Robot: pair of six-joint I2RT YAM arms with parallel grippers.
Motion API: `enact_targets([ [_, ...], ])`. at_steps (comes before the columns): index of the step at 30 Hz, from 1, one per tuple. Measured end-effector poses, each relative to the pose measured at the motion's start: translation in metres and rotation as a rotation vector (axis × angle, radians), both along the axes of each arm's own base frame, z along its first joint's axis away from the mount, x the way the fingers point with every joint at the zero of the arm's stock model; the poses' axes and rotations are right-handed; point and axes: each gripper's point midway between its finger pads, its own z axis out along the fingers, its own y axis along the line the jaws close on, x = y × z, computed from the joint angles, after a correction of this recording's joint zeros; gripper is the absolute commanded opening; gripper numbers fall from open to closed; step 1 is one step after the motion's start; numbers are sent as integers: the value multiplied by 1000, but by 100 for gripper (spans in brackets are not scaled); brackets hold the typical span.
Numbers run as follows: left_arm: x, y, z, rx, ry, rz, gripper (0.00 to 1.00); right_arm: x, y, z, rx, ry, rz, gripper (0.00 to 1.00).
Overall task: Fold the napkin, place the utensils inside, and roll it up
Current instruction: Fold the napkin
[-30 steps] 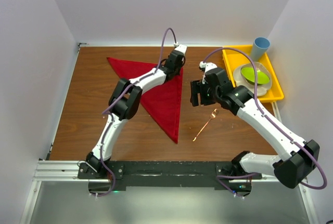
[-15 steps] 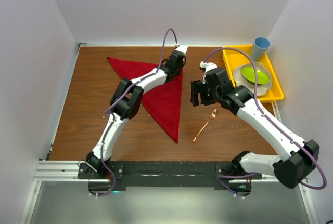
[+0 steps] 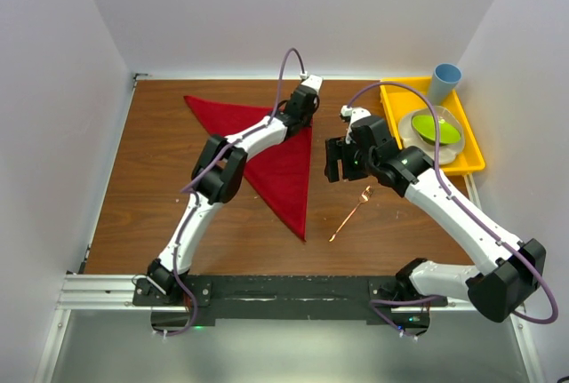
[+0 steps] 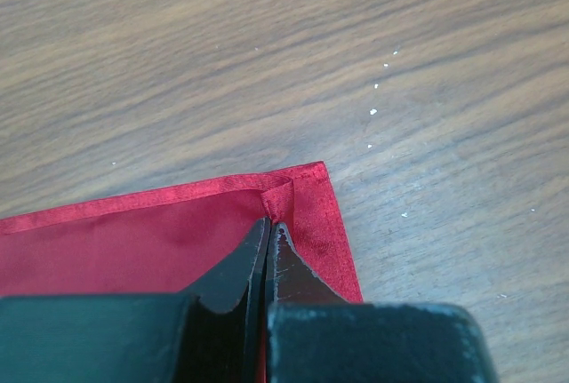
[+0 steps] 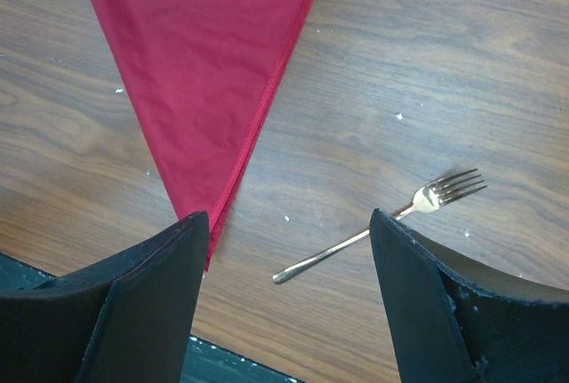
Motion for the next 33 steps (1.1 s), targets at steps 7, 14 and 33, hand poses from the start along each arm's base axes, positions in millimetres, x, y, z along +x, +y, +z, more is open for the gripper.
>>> enact_targets([
  [7, -2, 1, -6, 7, 15, 1, 62, 1, 2, -5, 3, 6, 3, 77],
  [14, -16, 13, 22, -19, 33, 2, 79, 7, 21, -43, 26, 94, 31, 78],
  [33, 57, 323, 18, -525, 110, 348, 3, -17, 155, -136, 138, 311, 295, 42],
])
